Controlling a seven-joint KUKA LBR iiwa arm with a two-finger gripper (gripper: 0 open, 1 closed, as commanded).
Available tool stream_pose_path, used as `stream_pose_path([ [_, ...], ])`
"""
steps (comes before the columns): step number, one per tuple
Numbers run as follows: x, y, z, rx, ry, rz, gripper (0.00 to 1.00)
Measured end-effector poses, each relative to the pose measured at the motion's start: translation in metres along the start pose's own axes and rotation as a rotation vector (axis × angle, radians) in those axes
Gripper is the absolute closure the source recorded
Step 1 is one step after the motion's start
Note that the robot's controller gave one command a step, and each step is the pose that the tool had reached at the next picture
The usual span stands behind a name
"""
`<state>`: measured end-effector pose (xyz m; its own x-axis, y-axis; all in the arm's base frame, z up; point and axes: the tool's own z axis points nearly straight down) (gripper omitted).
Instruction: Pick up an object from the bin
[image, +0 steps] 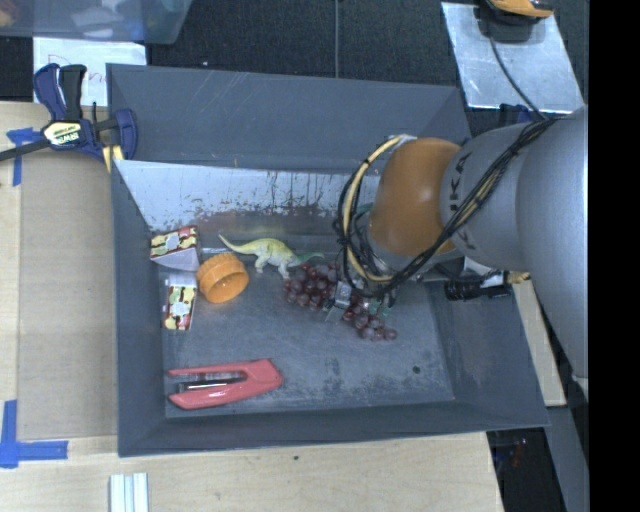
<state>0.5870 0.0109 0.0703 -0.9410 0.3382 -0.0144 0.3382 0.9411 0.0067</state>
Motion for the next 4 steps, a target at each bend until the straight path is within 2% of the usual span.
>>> stream_pose_path([
  [2,0.000,-0.001,-0.001,0.001,0.000,0.000,1.00],
  [4,0.000,-0.002,-0.038,0.001,0.000,-0.002,1.00],
])
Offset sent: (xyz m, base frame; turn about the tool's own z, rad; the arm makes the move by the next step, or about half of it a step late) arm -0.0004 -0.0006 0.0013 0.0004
